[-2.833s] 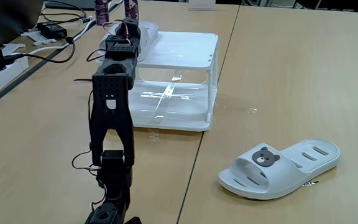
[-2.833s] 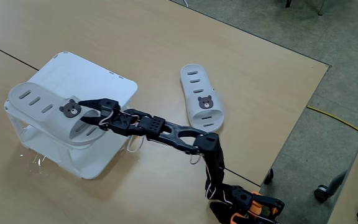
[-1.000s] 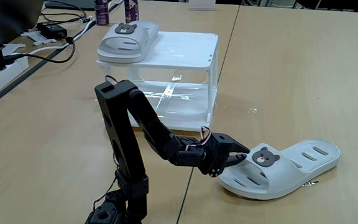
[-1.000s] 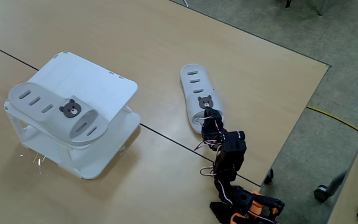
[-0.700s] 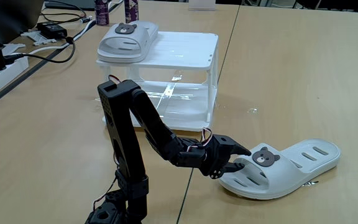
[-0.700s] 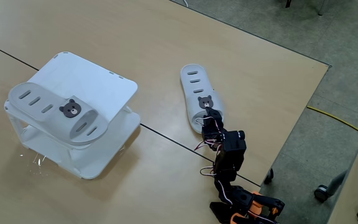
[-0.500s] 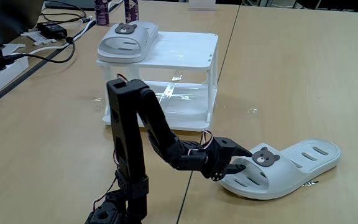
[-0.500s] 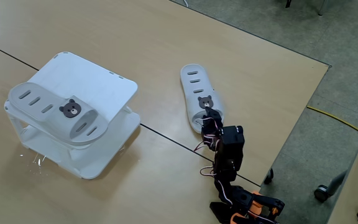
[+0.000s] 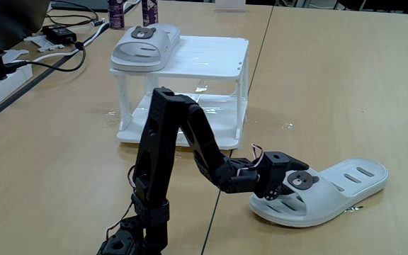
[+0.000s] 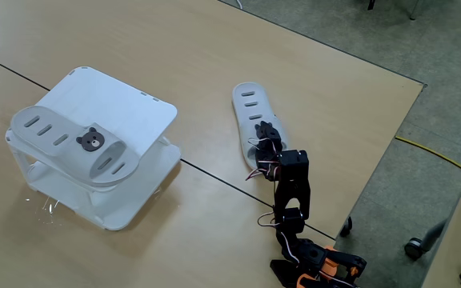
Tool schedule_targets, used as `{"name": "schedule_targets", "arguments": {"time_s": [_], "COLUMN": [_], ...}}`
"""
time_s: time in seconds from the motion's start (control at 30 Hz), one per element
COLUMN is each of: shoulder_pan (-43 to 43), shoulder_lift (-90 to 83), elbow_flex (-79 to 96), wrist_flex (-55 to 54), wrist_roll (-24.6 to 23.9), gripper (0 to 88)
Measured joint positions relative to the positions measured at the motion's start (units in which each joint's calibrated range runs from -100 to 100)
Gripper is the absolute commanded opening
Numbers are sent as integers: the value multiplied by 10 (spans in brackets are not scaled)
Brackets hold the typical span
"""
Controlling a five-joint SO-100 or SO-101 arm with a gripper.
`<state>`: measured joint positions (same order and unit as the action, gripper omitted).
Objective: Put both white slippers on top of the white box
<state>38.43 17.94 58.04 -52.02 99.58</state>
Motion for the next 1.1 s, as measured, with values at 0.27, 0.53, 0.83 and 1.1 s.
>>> {"name": "schedule_targets", "arguments": {"time_s": [0.27,0.53,0.83,1.1], "shoulder_pan": [8,21,5,-6], "shoulder_lift": [78,81,-34,-197], "elbow_flex": [-102,-109,-107,-210], "wrist_flex": [0,0,119,361], "wrist_roll": [0,0,0,0], "gripper": [171,7,8,8]}}
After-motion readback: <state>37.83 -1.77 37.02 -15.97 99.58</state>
